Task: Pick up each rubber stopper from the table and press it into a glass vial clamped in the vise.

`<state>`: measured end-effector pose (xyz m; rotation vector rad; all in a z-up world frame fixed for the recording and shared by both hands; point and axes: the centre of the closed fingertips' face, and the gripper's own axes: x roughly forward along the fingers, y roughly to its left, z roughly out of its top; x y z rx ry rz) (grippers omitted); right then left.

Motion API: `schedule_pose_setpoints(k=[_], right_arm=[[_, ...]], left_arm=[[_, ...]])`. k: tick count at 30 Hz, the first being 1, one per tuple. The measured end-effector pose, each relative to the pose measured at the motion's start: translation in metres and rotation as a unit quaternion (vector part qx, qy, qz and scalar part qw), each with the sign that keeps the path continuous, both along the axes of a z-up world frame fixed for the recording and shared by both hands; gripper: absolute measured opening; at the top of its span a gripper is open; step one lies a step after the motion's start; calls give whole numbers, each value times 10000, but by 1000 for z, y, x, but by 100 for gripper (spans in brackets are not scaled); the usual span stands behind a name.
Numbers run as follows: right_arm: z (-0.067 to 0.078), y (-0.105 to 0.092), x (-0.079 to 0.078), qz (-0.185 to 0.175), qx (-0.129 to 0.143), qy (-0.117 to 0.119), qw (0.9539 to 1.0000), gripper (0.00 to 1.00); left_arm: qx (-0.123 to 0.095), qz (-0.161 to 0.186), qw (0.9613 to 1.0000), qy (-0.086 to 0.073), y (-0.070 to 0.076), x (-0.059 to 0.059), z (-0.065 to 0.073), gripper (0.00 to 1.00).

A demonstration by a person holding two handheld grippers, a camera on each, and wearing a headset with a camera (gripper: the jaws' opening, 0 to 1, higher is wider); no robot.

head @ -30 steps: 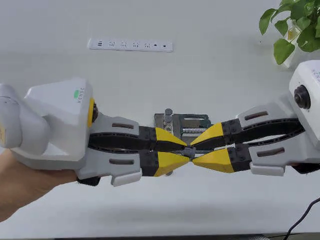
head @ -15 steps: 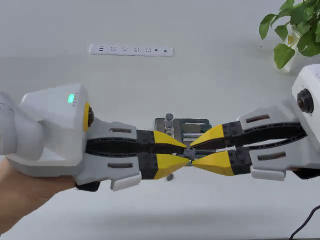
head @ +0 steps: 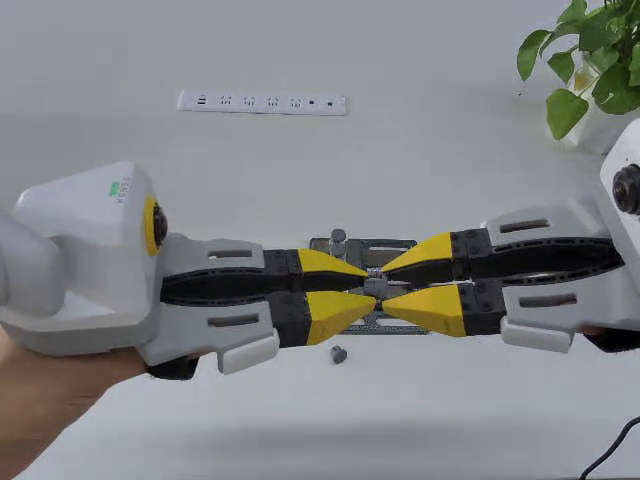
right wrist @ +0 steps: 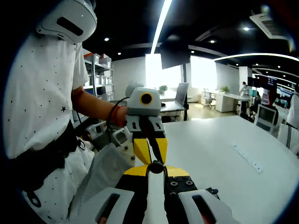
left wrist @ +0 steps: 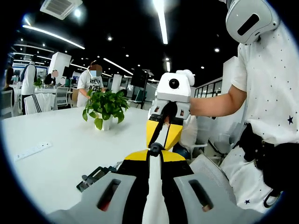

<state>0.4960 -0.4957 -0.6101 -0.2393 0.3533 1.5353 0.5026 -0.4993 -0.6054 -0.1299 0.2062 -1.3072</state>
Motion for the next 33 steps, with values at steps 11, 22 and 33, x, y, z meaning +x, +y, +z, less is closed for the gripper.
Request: schedule_pose_setpoints(k=[11, 22, 33], right_arm=[[8, 3, 6, -107, 147, -59, 9998, 7], [9, 3, 10, -105, 126, -39, 9999, 6], [4, 9, 9, -51, -32, 17, 10000, 6]], left_arm=[[-279, 163, 9994, 91, 2, 6, 7, 4], [-385, 213, 9990, 127, 4, 8, 7, 4], [-315, 230, 9992, 68, 6, 8, 2, 5]])
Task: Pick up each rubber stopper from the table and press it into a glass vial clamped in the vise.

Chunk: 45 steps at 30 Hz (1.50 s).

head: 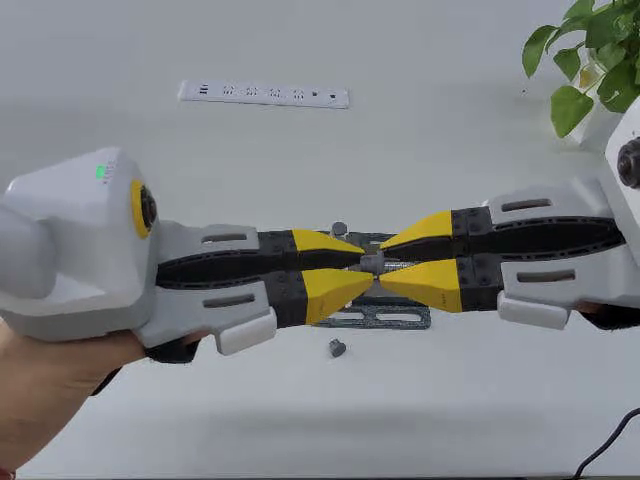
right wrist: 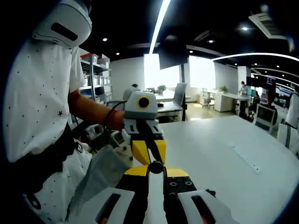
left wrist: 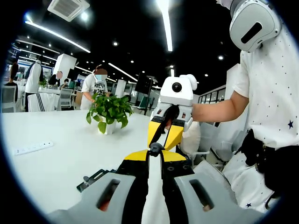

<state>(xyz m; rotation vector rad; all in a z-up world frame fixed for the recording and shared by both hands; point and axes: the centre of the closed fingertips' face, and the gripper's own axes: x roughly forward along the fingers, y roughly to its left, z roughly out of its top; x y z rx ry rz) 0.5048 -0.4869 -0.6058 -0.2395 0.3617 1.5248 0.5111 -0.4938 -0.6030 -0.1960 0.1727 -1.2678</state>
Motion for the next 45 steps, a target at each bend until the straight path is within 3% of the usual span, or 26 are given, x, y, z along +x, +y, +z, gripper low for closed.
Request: schedule_pose_setpoints(k=[7, 15, 25, 34, 40, 45], right_arm=[[-4, -1, 3, 44, -93, 52, 9999, 6], [-11, -8, 15, 0, -344, 67, 9994, 6], [-34, -16, 47, -63, -1167, -116, 9931, 6], [-62, -10, 77, 80, -2042, -249, 9786, 6], [-85, -3, 96, 218, -2663, -322, 9631, 6], [-101, 1, 102, 377, -3080, -305, 9501, 6]], left_arm=[[24, 69, 10000, -32, 4, 2, -2, 9], [319, 373, 9988, -53, 25, 10, -18, 20], [803, 710, 9942, -97, 46, 20, -45, 38], [1263, 746, 9890, -200, 56, 20, -71, 51], [1476, 715, 9862, -203, 60, 19, -87, 61], [1561, 708, 9850, -215, 63, 19, -96, 67]])
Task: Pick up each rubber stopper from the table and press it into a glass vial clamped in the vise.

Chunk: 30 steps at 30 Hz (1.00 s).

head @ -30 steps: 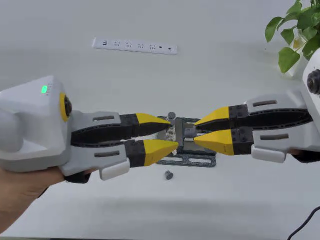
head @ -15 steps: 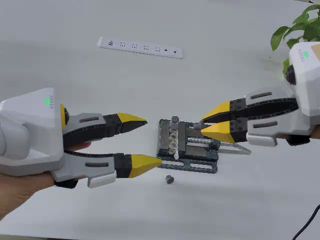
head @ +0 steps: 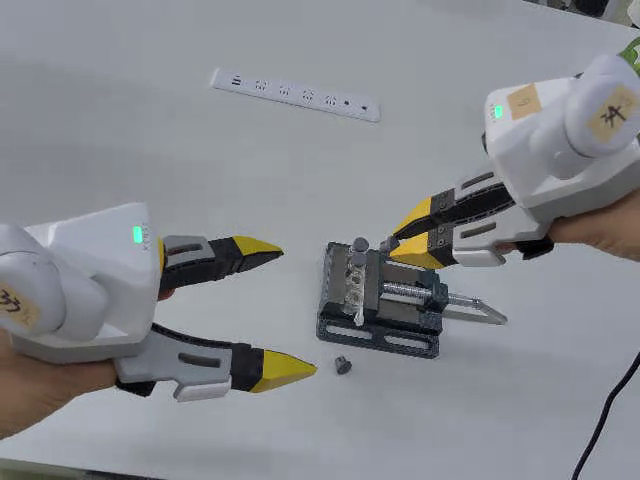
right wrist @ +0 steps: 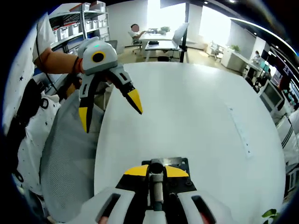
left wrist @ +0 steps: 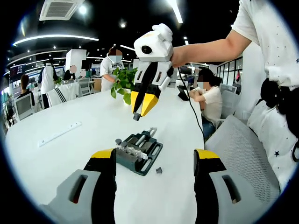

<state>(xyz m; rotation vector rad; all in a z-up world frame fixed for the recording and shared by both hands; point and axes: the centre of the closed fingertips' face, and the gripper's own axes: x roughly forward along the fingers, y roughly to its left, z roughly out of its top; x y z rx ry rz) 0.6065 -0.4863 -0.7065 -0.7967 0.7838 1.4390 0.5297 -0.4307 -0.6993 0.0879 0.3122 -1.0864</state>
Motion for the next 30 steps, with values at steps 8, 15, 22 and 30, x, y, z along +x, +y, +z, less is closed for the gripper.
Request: schedule_pose_setpoints(k=[8, 15, 22, 30], right_arm=[[-33, 6, 9, 285, -734, -9, 9969, 6], [-54, 7, 14, 427, -1198, -24, 9919, 6], [-69, 2, 16, 426, -1504, 75, 9877, 6], [-79, 2, 15, 432, -1739, 178, 9837, 6]], left_arm=[[2, 79, 10000, 48, 7, 4, -11, 75], [-35, 150, 9999, 37, 12, 6, -15, 82], [-89, 194, 9998, 51, 13, 5, -19, 84], [-184, 201, 9996, 60, 11, 3, -19, 84]])
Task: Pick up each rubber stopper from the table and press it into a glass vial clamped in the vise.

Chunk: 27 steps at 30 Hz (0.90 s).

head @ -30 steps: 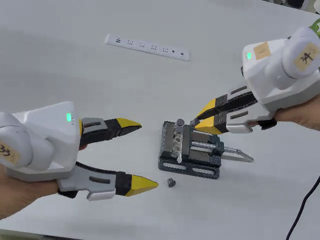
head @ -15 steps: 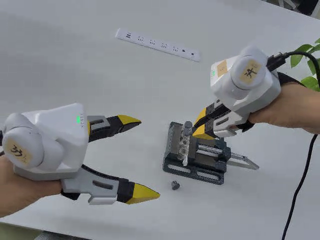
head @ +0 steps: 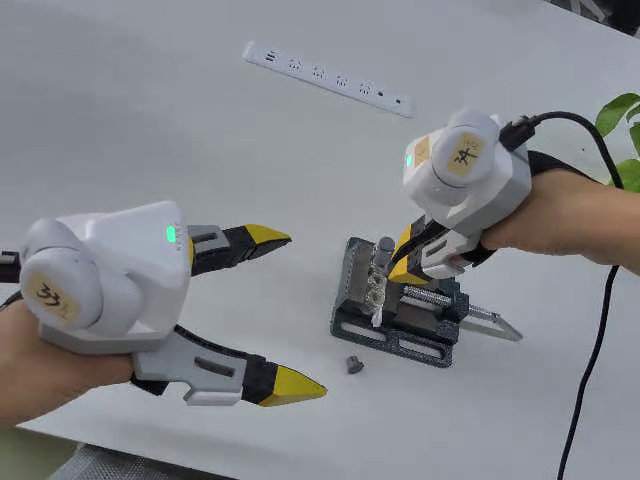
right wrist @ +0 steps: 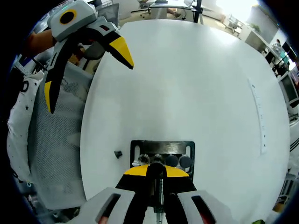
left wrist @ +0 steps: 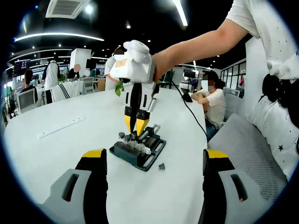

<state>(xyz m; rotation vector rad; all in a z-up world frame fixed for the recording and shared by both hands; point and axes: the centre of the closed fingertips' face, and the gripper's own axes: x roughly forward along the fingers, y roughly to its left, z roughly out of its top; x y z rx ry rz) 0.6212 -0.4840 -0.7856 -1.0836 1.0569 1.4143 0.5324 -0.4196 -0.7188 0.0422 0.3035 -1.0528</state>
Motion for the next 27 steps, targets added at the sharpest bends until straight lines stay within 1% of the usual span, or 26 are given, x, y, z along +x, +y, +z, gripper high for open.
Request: schedule_pose_setpoints(k=[4, 9, 12, 14, 16, 19, 27], right_arm=[[-5, 2, 0, 13, -78, 29, 10000, 6], [-7, 1, 0, 63, -221, 5, 9997, 6], [-8, 2, 0, 66, -243, 15, 9997, 6], [-8, 0, -1, 71, -320, -1, 9995, 6], [-10, 1, 0, 152, -404, -8, 9991, 6], [-11, 0, -2, 137, -435, 28, 9990, 6], [-13, 0, -1, 163, -526, 36, 9985, 6]], left_arm=[[-41, 16, 10000, -1, 0, 0, 0, 84], [-75, 19, 10000, 8, 1, -1, -1, 83], [-92, 29, 10000, 8, 1, -1, -1, 83], [-104, 35, 9999, 0, 1, -1, -1, 83], [-118, 40, 9999, 3, 1, -1, -1, 83], [-132, 49, 9999, 11, 1, -1, -1, 83], [-157, 31, 9999, 17, 0, -2, -2, 83]])
